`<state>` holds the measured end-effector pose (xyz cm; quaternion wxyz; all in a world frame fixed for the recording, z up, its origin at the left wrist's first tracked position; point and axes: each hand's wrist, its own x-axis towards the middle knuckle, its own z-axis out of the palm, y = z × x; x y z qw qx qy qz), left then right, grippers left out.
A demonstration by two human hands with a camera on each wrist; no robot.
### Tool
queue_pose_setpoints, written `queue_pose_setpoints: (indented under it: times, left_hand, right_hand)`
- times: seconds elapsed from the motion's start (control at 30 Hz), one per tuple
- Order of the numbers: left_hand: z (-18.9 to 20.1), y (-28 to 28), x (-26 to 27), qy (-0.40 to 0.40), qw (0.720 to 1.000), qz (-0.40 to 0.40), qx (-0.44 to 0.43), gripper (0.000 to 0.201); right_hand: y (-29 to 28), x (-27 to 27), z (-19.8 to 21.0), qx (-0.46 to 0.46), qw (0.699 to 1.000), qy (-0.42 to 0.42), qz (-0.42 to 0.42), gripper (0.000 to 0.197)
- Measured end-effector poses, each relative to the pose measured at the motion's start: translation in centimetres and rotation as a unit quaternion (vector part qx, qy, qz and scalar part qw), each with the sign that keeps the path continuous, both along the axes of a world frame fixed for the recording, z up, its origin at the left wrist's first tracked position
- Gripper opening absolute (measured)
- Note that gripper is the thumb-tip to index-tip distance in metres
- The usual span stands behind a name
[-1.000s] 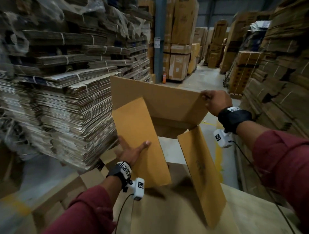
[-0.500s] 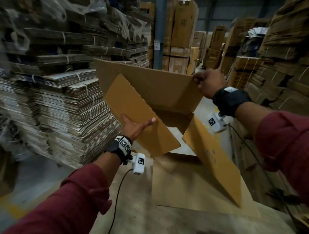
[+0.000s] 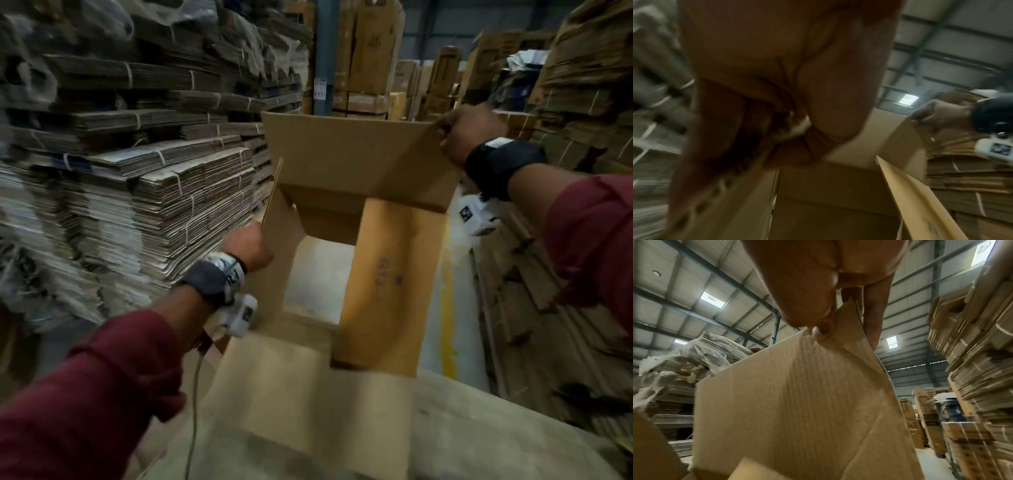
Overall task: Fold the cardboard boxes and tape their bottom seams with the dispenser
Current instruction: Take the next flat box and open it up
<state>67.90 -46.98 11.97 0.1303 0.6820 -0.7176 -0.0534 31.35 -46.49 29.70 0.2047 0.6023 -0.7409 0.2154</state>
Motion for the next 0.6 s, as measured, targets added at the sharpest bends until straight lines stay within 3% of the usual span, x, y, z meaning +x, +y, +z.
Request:
queue_pose_setpoints:
  times: [0.1, 0.23, 0.33, 0.47, 0.6]
  left_hand:
    - [4.6, -0.1, 2.2, -0.045, 0.998, -0.027, 0.032, 0.016]
    - [7.5, -1.4, 2.9, -0.046, 0.999, -0.015, 0.025, 0.027]
    - [6.3, -2.0, 1.2, -0.057, 0.998, -0.019, -0.036, 0.042]
    - [2.9, -1.7, -3.2, -0.097, 0.993, -0.054, -0.03, 0.031]
    - [0.4, -1.7, -7.3, -0.155, 0.979, -0.128, -0.014, 0.033]
  right_hand:
    - [-0.9, -0.6, 1.1, 0.01, 0.999, 0.037, -0.024, 0.036]
    - [-1.7, 0.3, 1.1, 0.033, 0.998, 0.048, -0.036, 0.023]
    - [-1.7, 2.2, -2.0, 0.084, 0.996, 0.034, -0.009, 0.021]
    - [-0.6, 3.8, -7.2, 0.134, 0.99, 0.026, 0.026, 0.028]
    - [0.9, 1.4, -8.2, 0.129, 0.989, 0.067, -0.021, 0.017]
